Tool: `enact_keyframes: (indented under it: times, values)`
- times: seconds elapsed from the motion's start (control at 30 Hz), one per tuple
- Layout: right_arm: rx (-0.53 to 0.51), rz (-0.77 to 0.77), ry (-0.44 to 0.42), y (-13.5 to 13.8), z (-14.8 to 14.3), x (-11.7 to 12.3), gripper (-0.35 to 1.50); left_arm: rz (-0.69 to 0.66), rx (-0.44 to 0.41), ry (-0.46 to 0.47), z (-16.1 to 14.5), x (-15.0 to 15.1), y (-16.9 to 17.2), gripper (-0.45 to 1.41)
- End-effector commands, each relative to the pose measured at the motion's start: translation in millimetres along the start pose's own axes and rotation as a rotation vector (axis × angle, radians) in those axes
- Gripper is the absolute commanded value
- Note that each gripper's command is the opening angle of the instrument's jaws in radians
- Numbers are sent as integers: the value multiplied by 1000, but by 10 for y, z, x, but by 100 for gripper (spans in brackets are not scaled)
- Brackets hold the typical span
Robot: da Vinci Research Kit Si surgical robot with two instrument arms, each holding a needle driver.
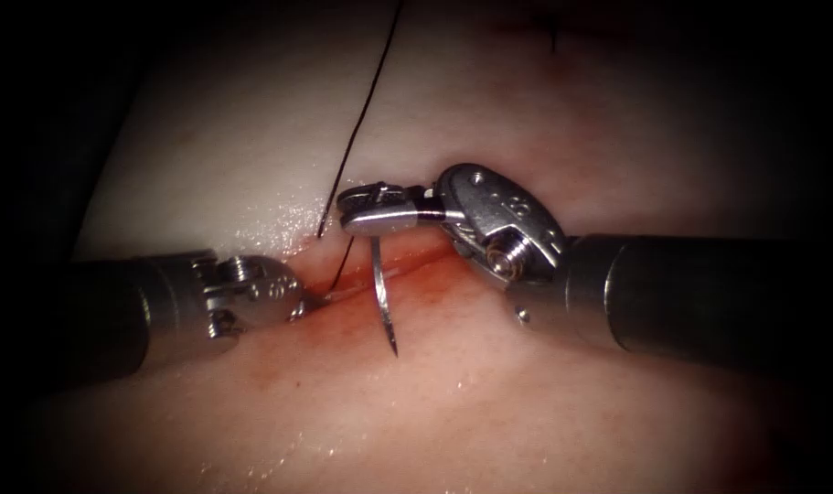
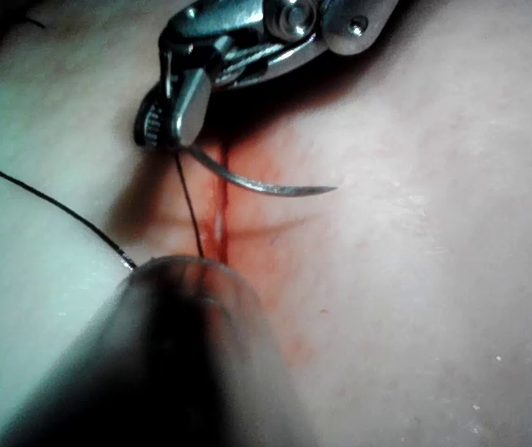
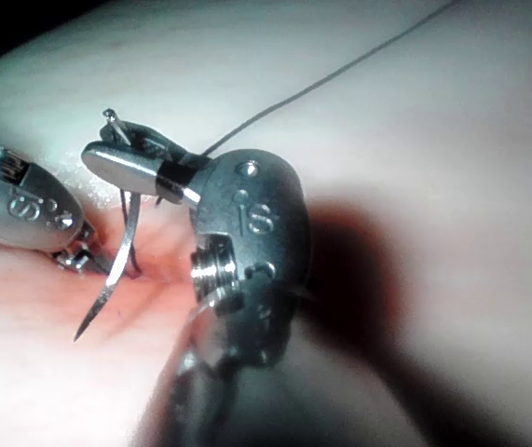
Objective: Wound Closure
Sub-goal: Widen wound opening with left end-effector
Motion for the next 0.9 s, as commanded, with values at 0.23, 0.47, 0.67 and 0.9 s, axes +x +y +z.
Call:
enact_keyframes:
  times: [0.23,0.47,0.67,0.9]
  values:
    - [-11,-246,34,13,26,-9,-35,-68,-31,1,9,14,7,-10]
    - [-7,-370,44,17,31,-10,-35,-87,-41,3,7,14,9,12]
    - [-13,-425,13,23,30,-14,-35,-95,-49,3,3,14,13,32]
    - [-19,-497,-19,26,27,-26,-35,-110,-52,1,-1,15,15,29]
